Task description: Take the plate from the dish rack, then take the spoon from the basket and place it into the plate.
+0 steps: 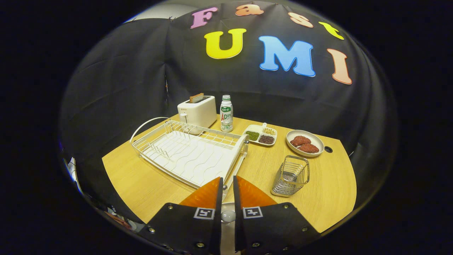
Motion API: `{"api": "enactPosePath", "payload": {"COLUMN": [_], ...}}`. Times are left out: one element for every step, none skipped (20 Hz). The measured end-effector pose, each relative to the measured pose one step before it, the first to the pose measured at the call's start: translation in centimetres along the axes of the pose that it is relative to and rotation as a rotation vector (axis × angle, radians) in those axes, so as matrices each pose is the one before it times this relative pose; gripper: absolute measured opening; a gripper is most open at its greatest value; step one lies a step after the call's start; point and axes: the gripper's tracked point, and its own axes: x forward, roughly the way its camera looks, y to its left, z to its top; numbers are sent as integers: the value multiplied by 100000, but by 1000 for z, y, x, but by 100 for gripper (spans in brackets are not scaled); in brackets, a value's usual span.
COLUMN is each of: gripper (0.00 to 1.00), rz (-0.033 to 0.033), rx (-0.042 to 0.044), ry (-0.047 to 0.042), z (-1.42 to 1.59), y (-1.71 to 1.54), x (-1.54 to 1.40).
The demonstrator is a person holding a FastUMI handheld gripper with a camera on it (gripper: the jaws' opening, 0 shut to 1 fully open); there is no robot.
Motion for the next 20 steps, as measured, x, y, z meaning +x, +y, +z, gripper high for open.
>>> {"api": "enactPosePath", "payload": {"gripper": [15,15,15,18,18,25,25,25,25,25,25,25,25,25,25,25,25,25,24,24], "rz": [777,-314,-629,-749,402,69,167,-73,-921,-1471,-1928,-2095,-2162,-2293,-2505,-2743,-3647,-3433,-3480,-3916], "rx": [-410,-946,-798,-4,739,933,882,569,8,-158,135,484,984,1453,1354,1496,1231,873,753,318], "ry": [561,624,1051,270,-973,-1304,-1233,-568,-436,-806,-1746,-2870,-3455,-3275,-3350,-4369,-4537,-4963,-4788,-4361], "z": [-350,-358,-425,-40,128,279,226,263,64,299,605,987,1151,1426,1440,2025,1987,2154,2089,2146], "y": [92,-190,-370,-326,-77,-325,-262,-266,-493,-624,-572,-729,-691,-744,-949,-928,-1071,-1000,-980,-915], "x": [323,396,84,-172,87,-106,-247,-177,-136,-273,-406,-559,-692,-681,-708,-784,-611,-672,-519,-551]}}
